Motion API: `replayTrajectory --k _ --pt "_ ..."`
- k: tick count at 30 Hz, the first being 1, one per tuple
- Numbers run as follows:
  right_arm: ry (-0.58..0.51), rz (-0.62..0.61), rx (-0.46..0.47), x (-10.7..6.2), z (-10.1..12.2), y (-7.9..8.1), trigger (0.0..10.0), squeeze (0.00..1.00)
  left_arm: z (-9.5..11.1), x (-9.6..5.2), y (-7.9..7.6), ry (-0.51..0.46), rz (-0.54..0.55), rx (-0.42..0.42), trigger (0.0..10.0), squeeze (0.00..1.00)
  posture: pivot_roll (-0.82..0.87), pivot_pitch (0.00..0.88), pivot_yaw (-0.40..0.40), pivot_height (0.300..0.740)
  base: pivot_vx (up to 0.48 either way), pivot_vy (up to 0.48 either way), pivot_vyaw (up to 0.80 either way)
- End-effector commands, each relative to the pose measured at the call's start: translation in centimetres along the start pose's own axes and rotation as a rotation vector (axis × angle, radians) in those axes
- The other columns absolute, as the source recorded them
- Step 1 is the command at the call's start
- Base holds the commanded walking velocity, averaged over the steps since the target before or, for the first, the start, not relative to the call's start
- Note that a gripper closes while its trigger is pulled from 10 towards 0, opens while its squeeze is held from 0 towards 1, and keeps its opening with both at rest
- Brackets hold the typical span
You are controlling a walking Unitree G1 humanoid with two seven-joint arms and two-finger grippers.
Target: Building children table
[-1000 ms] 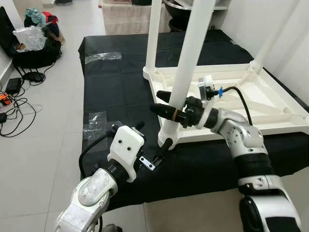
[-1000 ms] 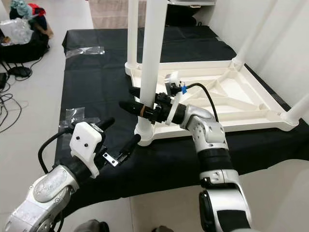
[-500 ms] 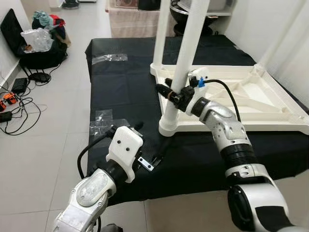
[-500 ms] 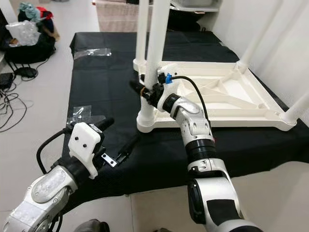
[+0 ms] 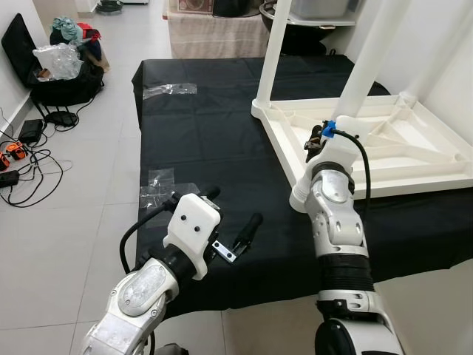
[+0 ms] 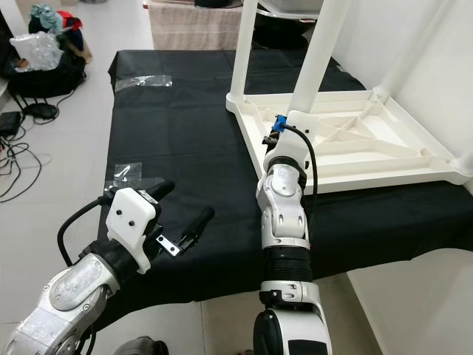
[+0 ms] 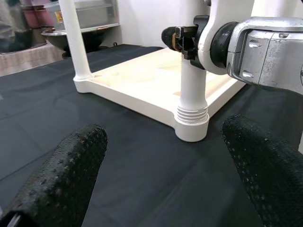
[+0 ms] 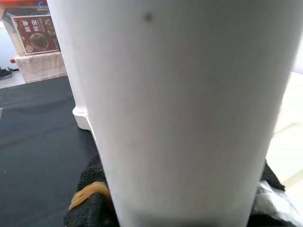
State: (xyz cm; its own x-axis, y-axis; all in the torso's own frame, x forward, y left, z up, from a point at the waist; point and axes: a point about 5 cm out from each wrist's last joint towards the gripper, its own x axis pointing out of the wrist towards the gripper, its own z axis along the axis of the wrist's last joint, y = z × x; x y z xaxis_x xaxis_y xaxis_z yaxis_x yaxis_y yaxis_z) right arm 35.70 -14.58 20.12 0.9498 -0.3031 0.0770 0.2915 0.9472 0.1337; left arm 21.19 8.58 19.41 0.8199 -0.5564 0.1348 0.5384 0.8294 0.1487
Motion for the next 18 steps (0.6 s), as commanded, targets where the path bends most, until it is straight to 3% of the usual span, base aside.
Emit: replayTrajectory --k 1,2,3,4,7,8,9,11,13,14,15,16,17,18 --pt "0.038 0.021 0.034 -0.1 -0.6 0.4 10.0 0.0 -0.6 0.0 -0.1 0.021 -0.006 -0.009 10.0 0.0 0.07 0.072 -0.081 0.74 0.0 0.0 0.0" --pt "0.007 0.09 0.039 -0.2 -0.3 1.3 10.0 1.0 -0.6 0.0 -0.1 0.021 -0.006 -0.009 10.0 0.0 0.07 0.072 -0.081 0.74 0.0 0.0 0.0" --pt "-0.072 0.212 0.03 0.0 0.8 2.2 10.0 1.0 -0.6 0.0 -0.1 0.021 -0.006 -0.008 10.0 0.0 0.07 0.071 -0.08 0.74 0.0 0.0 0.0" --pt "-0.118 0.25 -0.001 0.3 1.4 2.1 10.0 0.53 -0.6 0.0 -0.1 0.021 -0.005 -0.007 10.0 0.0 0.07 0.07 -0.083 0.74 0.0 0.0 0.0" --pt "-0.155 0.258 -0.04 0.4 1.9 1.9 10.0 0.53 -0.6 0.0 -0.1 0.022 -0.004 -0.007 10.0 0.0 0.07 0.07 -0.083 0.74 0.0 0.0 0.0" --pt "-0.14 0.35 -0.026 0.7 2.0 2.0 10.0 0.0 -0.6 0.0 -0.1 0.022 -0.004 -0.007 10.0 0.0 0.07 0.071 -0.084 0.74 0.0 0.0 0.0" --pt "-0.126 0.416 -0.009 0.8 2.0 2.1 10.0 0.0 -0.6 0.0 -0.1 0.022 -0.003 -0.007 10.0 0.0 0.07 0.071 -0.084 0.74 0.0 0.0 0.0" --pt "-0.065 0.787 0.007 0.1 1.7 2.9 10.0 0.0 -0.7 0.0 -0.1 0.021 -0.003 -0.009 10.0 0.0 0.07 0.07 -0.085 0.74 0.0 0.0 0.0" --pt "0.011 1.123 0.088 -1.7 1.6 2.6 10.0 0.0 -0.7 0.0 -0.2 0.021 -0.005 -0.009 10.0 0.0 0.07 0.07 -0.085 0.74 0.0 0.0 0.0" --pt "0.011 1.123 0.088 -1.7 1.6 2.6 10.0 0.0 -0.7 0.0 -0.2 0.021 -0.005 -0.009 10.0 0.0 0.07 0.07 -0.085 0.74 0.0 0.0 0.0" --pt "0.042 1.251 0.107 -2.6 1.5 2.2 10.0 0.0 -0.7 0.0 -0.2 0.021 -0.005 -0.008 10.0 0.0 0.07 0.066 -0.087 0.74 0.0 0.0 0.0" --pt "0.042 1.251 0.107 -2.6 1.5 2.2 10.0 0.0 -0.7 0.0 -0.2 0.021 -0.005 -0.008 10.0 0.0 0.07 0.066 -0.087 0.74 0.0 0.0 0.0" --pt "0.071 1.393 0.131 -3.6 1.6 1.9 10.0 0.0 -0.7 0.0 -0.2 0.021 -0.005 -0.008 10.0 0.0 0.07 0.067 -0.084 0.74 0.0 0.0 0.0" --pt "0.071 1.393 0.131 -3.6 1.6 1.9 10.0 0.0 -0.7 0.0 -0.2 0.021 -0.005 -0.008 10.0 0.0 0.07 0.067 -0.084 0.74 0.0 0.0 0.0"
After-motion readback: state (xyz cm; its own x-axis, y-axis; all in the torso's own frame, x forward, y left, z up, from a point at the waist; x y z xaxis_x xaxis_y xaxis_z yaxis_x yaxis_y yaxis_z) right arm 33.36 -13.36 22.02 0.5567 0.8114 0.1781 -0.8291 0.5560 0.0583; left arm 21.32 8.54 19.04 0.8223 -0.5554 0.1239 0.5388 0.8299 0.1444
